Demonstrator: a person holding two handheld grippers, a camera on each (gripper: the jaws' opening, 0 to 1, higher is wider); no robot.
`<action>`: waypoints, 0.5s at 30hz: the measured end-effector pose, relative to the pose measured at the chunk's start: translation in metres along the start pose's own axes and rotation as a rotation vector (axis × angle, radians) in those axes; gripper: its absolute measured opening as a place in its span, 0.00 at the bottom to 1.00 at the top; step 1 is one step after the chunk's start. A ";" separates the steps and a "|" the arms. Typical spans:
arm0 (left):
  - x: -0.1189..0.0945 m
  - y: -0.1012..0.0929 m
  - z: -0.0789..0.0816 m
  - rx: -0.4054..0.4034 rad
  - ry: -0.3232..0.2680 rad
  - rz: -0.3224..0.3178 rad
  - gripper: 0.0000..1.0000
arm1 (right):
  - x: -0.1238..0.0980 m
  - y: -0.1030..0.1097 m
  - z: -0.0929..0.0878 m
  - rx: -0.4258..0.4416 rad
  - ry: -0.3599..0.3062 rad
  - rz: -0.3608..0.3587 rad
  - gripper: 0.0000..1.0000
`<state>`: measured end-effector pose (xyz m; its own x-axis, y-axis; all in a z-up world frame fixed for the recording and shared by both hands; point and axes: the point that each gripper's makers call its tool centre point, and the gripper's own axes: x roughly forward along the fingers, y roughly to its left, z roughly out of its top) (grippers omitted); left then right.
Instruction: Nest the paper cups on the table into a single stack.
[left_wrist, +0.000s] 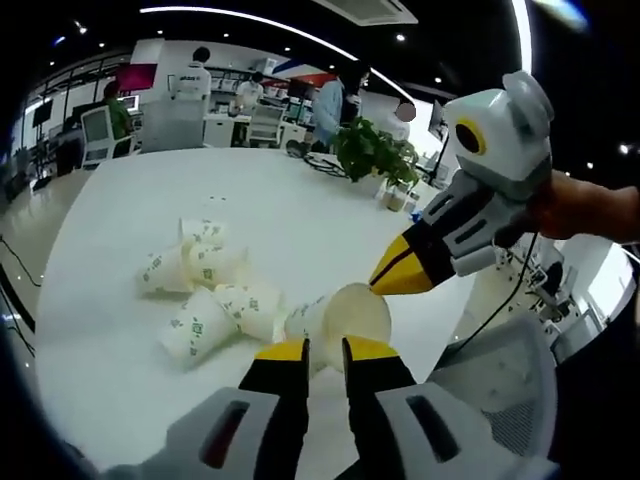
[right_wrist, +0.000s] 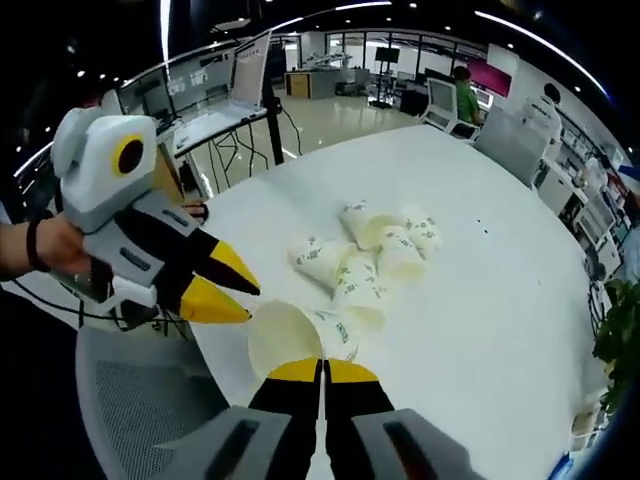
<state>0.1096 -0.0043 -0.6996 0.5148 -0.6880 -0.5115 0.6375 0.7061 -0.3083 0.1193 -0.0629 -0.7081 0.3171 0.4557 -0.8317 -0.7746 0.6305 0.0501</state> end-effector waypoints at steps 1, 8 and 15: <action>0.000 0.002 0.001 -0.002 -0.003 0.003 0.12 | 0.001 -0.001 0.000 0.011 0.005 0.004 0.00; -0.003 0.014 0.005 -0.004 -0.028 0.019 0.15 | 0.010 -0.006 0.005 0.095 0.016 0.032 0.00; -0.012 0.023 -0.002 -0.007 -0.040 0.051 0.22 | 0.022 -0.016 0.003 0.113 0.041 0.011 0.00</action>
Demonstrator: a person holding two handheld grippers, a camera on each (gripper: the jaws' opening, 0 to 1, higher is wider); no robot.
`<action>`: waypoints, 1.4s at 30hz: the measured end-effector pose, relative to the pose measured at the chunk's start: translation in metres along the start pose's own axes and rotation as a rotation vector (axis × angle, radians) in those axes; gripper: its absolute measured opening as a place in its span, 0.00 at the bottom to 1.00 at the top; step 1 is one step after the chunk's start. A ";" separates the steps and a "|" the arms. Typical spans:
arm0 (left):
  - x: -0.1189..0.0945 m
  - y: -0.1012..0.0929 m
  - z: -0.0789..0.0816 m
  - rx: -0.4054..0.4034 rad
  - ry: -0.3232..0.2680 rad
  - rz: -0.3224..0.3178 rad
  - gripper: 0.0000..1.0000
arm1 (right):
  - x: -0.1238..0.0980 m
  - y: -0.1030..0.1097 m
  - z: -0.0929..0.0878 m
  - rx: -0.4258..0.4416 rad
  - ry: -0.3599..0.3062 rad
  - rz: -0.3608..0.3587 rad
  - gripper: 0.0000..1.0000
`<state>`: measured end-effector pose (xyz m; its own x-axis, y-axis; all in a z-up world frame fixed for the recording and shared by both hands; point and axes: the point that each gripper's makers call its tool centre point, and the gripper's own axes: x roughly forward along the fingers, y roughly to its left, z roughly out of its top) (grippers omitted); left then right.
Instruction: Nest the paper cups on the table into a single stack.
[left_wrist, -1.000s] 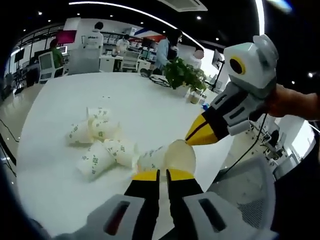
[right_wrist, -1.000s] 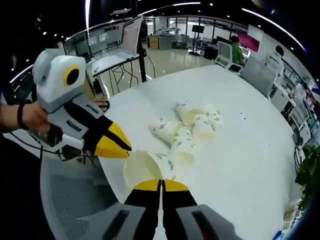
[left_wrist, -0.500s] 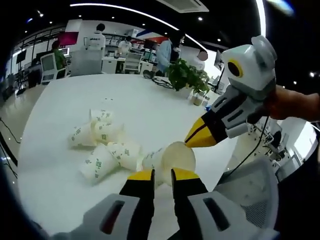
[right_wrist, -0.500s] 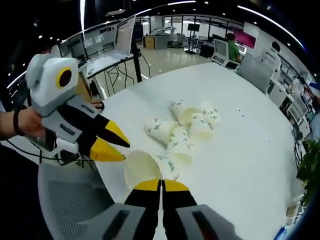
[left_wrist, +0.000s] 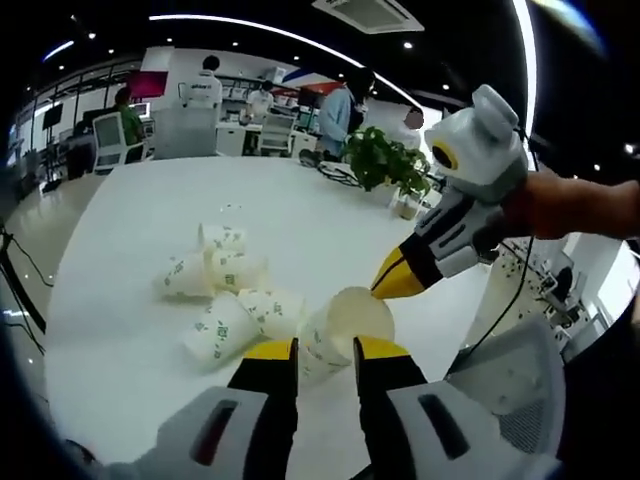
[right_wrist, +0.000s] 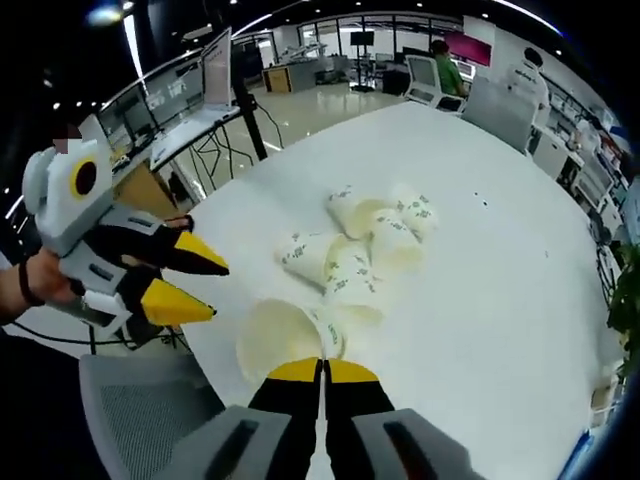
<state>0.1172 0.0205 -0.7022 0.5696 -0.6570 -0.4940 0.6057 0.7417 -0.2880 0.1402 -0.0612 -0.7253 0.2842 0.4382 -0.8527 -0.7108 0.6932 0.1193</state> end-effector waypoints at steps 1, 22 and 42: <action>-0.001 0.001 -0.001 -0.001 0.001 0.002 0.23 | 0.002 -0.002 0.000 0.001 0.001 -0.003 0.00; -0.016 0.020 -0.022 -0.048 0.013 0.052 0.24 | 0.025 -0.010 -0.008 0.044 0.046 -0.022 0.00; -0.019 0.036 -0.028 -0.047 0.034 0.065 0.24 | 0.043 -0.017 -0.013 0.068 0.062 -0.017 0.00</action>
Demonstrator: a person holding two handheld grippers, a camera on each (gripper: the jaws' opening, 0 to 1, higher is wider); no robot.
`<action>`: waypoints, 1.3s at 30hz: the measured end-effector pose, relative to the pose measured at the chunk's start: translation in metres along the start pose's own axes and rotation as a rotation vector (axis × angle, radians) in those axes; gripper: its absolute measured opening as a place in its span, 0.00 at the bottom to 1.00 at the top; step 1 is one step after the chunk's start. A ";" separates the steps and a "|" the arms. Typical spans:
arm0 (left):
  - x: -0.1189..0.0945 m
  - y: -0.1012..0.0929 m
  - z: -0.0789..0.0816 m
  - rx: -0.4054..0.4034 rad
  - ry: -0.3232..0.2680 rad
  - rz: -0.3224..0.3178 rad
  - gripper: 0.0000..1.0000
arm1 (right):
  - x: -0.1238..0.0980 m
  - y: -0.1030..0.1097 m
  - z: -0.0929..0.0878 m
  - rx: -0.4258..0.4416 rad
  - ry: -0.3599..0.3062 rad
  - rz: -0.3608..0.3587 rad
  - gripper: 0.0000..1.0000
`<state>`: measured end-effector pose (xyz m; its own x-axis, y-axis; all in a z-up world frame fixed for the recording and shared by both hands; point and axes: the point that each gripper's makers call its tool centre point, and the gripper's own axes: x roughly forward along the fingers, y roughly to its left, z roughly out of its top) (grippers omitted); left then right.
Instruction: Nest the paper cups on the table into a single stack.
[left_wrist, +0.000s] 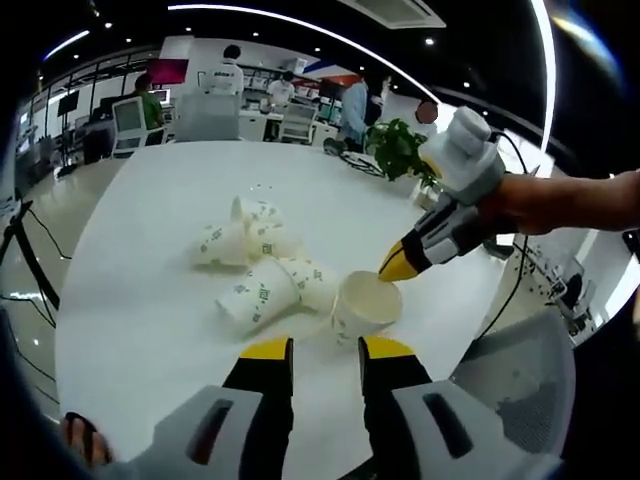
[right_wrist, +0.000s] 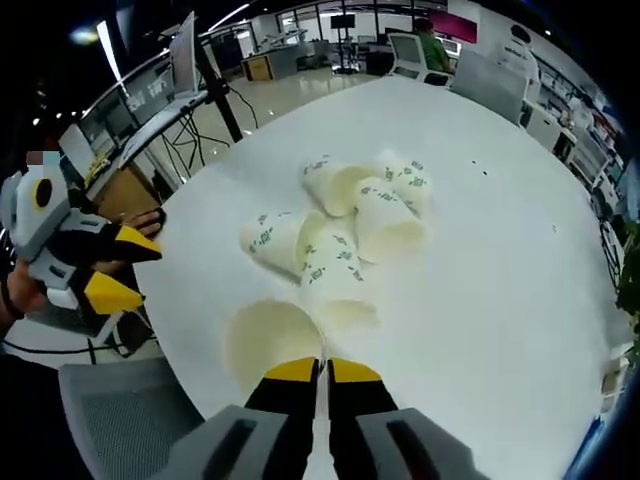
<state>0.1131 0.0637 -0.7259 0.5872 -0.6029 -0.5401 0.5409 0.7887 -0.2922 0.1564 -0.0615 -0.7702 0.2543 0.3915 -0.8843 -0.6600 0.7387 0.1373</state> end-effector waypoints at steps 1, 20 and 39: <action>0.000 0.000 0.000 0.000 0.000 0.000 0.24 | 0.000 0.001 0.000 -0.001 0.000 0.001 0.00; 0.015 0.016 0.007 0.034 0.010 -0.001 0.26 | -0.021 -0.001 0.007 0.012 -0.100 0.010 0.11; 0.038 0.038 0.020 0.141 0.038 0.017 0.32 | -0.035 -0.019 -0.004 0.035 -0.142 -0.037 0.26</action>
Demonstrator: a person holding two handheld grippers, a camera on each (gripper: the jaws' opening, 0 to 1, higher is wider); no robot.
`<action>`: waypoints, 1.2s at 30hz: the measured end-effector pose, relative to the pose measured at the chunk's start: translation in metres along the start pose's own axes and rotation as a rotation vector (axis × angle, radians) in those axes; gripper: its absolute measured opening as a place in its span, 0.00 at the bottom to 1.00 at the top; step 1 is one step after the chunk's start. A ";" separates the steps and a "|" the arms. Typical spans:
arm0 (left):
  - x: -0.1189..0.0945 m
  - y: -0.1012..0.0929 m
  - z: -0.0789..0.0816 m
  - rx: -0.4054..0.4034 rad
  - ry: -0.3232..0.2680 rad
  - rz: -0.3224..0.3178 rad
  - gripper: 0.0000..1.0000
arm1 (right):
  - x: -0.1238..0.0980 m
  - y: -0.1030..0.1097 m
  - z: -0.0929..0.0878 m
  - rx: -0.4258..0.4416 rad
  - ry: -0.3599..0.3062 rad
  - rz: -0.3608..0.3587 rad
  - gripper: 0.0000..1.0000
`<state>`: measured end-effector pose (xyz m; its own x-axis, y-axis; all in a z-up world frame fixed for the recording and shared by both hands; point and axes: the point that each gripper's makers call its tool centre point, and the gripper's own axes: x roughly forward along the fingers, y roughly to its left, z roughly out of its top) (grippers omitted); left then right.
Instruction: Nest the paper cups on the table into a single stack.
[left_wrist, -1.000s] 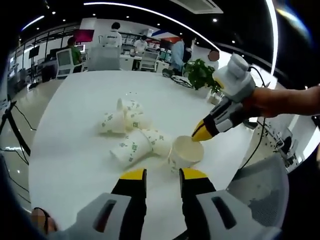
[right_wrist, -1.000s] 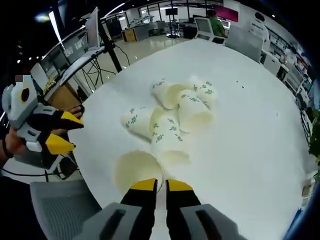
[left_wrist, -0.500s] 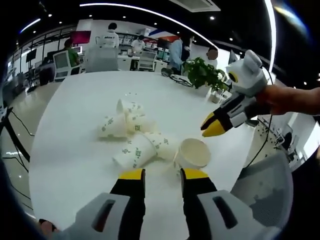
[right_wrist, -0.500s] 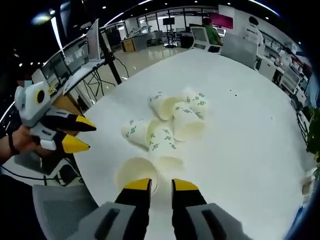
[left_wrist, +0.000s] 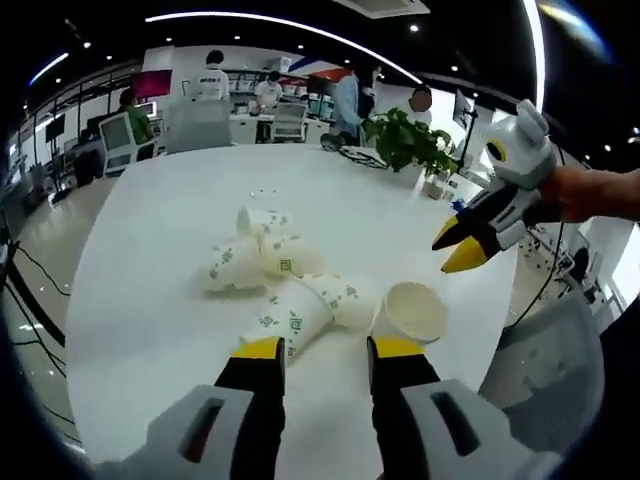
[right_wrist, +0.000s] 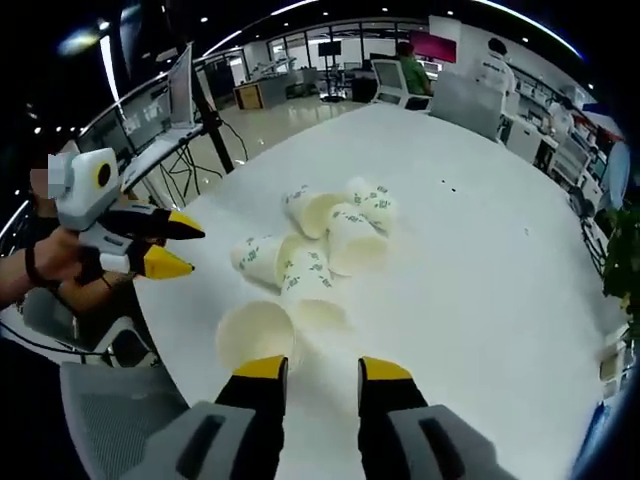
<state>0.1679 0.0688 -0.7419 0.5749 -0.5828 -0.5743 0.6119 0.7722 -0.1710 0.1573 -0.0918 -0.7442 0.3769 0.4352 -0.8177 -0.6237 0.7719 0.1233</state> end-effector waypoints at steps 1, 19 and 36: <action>0.001 -0.001 0.001 0.009 0.001 -0.002 0.33 | -0.001 -0.001 0.000 0.005 -0.005 -0.002 0.27; 0.042 0.025 0.000 0.186 0.114 -0.037 0.49 | -0.023 -0.003 -0.024 0.024 -0.026 -0.007 0.44; 0.078 0.029 -0.017 0.345 0.270 -0.105 0.56 | -0.039 -0.008 -0.041 0.066 -0.047 -0.027 0.56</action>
<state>0.2214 0.0496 -0.8053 0.3658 -0.5306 -0.7646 0.8310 0.5561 0.0116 0.1199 -0.1341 -0.7362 0.4255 0.4343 -0.7939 -0.5674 0.8115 0.1398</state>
